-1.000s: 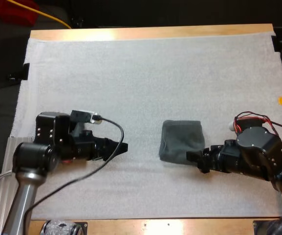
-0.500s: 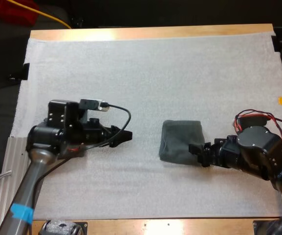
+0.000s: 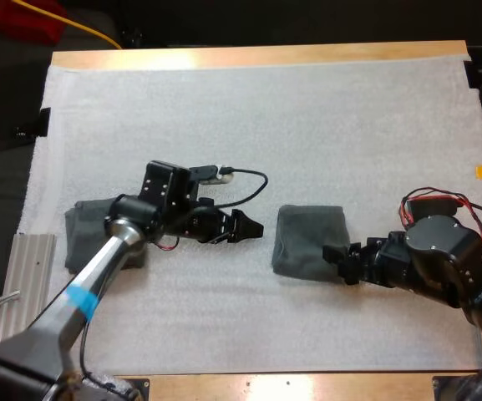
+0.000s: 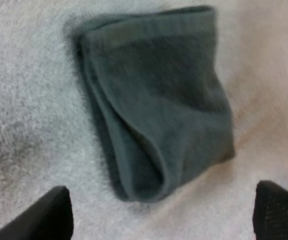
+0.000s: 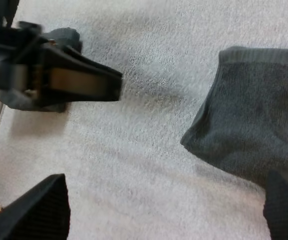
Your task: Pick towel from pile, fold and stack
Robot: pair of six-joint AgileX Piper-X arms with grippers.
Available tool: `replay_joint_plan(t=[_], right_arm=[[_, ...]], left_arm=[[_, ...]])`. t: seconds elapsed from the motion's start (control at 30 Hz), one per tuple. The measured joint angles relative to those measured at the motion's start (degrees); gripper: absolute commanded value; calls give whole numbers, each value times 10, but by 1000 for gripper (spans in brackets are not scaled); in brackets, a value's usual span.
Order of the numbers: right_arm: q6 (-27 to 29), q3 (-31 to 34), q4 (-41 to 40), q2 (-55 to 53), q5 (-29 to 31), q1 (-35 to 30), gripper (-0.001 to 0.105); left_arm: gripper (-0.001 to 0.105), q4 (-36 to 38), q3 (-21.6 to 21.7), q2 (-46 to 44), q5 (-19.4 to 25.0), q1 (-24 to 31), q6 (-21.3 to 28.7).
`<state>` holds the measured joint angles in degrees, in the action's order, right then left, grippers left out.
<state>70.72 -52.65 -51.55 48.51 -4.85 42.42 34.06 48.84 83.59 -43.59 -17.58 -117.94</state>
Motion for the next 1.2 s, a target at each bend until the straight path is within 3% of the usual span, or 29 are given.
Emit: replay_joint_plan(t=[0.37, 0.77, 1.2], right_arm=[[0, 0, 0, 0, 0, 0, 77], [0, 0, 0, 0, 0, 0, 77], [0, 0, 0, 0, 0, 0, 77]], left_arm=[[71, -19, 0, 112, 0, -1, -26], [71, -27, 0, 141, -9, -4, -44], [71, -103, 0, 141, -8, -64, -136]])
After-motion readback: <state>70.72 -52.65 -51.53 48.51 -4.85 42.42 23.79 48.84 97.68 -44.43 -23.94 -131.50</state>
